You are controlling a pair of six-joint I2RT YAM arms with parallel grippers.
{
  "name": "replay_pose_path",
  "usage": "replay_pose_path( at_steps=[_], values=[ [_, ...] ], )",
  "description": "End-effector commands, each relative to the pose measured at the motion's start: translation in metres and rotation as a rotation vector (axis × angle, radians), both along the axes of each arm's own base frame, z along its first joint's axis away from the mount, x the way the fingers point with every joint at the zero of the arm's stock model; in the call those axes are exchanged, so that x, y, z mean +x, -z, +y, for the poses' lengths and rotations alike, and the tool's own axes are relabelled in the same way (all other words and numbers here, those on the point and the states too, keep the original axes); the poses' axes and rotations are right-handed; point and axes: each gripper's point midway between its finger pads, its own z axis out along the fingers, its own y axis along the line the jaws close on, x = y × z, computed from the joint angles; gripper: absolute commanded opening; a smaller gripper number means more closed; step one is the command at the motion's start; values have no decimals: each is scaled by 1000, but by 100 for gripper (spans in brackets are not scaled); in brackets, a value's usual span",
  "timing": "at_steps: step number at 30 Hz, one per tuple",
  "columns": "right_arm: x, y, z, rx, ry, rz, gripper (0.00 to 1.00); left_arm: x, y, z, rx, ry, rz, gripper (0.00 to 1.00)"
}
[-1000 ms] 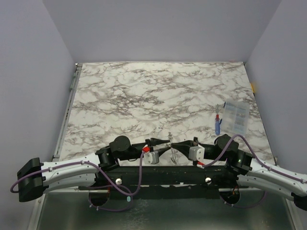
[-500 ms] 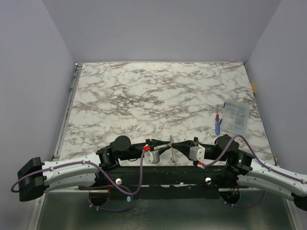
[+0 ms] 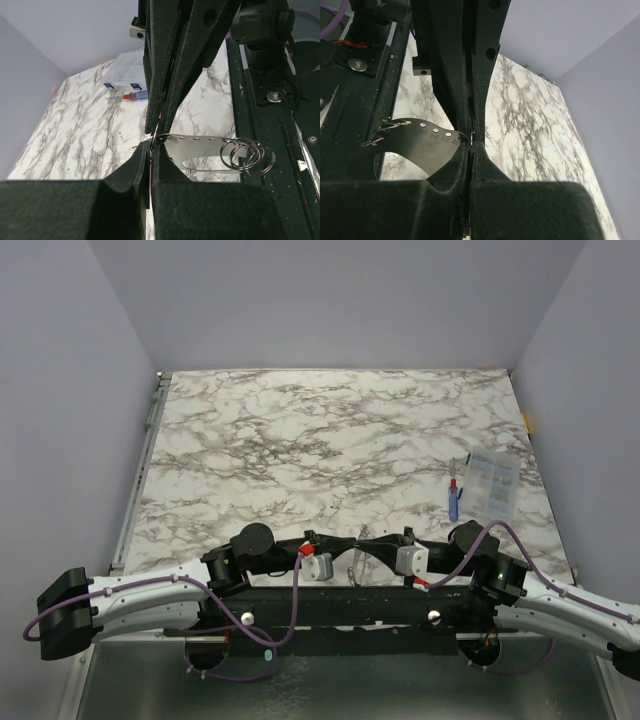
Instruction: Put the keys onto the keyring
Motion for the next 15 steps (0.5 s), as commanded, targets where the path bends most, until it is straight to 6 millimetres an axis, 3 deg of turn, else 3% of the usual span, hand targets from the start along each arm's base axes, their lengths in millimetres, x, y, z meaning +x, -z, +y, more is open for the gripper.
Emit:
replay_pose_path(
  at_steps=[1,7,10,15],
  values=[
    [-16,-23,5,85,-88,-24,1,5,-8,0,-20,-22,-10,0],
    [-7,-19,2,73,-38,-36,3,10,-9,5,-19,-57,-26,0],
    [-1,-18,0,67,-4,-41,20,16,-6,7,2,-88,-36,0],
    [11,-3,0,-18,55,-35,37,26,6,9,64,-138,-35,0]
  ],
)
